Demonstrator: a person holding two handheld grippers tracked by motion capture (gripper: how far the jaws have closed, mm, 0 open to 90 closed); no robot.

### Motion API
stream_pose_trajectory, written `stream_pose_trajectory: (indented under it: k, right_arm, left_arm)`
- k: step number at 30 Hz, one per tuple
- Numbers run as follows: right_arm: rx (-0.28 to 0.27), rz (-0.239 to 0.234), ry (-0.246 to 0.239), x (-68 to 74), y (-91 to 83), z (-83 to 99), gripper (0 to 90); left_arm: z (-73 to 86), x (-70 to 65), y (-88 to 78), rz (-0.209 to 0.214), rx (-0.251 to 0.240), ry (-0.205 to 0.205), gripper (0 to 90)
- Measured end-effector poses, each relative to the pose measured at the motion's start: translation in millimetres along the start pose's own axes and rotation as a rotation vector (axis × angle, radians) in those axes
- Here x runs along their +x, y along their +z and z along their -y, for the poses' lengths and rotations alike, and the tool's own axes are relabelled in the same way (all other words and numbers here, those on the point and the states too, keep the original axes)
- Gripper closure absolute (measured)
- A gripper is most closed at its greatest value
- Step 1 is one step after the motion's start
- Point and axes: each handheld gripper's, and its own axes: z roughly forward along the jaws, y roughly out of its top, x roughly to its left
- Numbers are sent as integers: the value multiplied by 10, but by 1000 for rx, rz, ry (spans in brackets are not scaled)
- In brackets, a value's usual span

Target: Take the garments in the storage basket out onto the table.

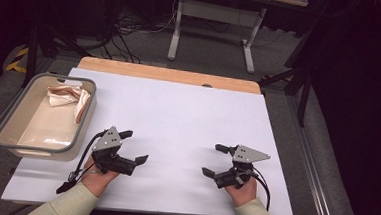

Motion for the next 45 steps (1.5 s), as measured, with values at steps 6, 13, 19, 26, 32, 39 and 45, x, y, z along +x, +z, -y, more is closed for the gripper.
stream_pose_trajectory:
  k: [6,13,19,26,32,39,45]
  right_arm:
    - [0,-10,-2,2,7,1,39]
    - [7,-18,3,1,21,2,39]
    - [3,-31,8,-4,21,2,28]
    - [-5,-37,13,-6,21,2,6]
    - [-7,-23,9,-19,22,8,4]
    - [16,-26,9,-7,43,12,41]
    - [25,-54,14,-8,54,16,83]
  left_arm:
    - [-57,-6,-59,5,-10,1,38]
    - [-142,-35,-155,2,-10,18,38]
    - [-232,-39,-211,26,-12,37,32]
    - [-343,-34,-303,26,-18,49,21]
    - [-460,-12,-378,39,25,87,7]
    - [-596,65,-489,21,55,100,7]
    - [-683,165,-564,12,65,67,8]
